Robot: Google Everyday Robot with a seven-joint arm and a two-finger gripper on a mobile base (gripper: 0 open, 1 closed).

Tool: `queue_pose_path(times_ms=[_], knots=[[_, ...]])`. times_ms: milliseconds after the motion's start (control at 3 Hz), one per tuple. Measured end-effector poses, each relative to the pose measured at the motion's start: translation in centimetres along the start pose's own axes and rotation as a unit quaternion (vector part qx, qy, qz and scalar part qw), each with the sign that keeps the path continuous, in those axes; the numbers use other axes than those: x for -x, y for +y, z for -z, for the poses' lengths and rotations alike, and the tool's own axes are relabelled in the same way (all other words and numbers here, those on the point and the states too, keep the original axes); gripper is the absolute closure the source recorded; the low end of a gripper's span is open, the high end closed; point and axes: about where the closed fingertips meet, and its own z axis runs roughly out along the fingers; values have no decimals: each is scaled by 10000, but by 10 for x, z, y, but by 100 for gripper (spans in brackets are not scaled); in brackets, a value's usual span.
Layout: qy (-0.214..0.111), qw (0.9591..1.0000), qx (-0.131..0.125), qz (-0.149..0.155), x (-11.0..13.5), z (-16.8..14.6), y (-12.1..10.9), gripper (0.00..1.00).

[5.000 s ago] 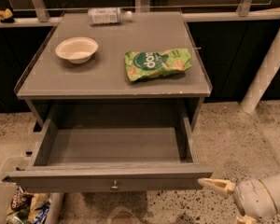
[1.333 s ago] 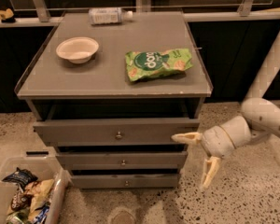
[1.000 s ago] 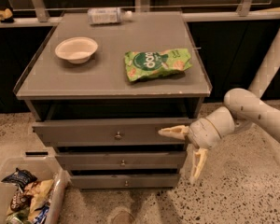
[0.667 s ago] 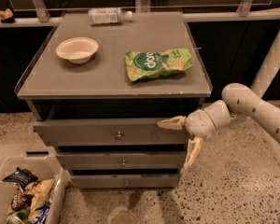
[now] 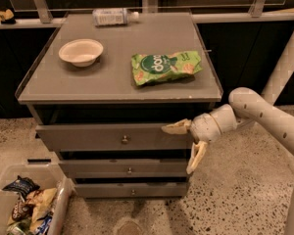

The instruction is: Close top drawer

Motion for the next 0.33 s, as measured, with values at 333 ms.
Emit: queue_pose_path(times_ms=[333], knots=[[0,10000,0,0,0,0,0,0]])
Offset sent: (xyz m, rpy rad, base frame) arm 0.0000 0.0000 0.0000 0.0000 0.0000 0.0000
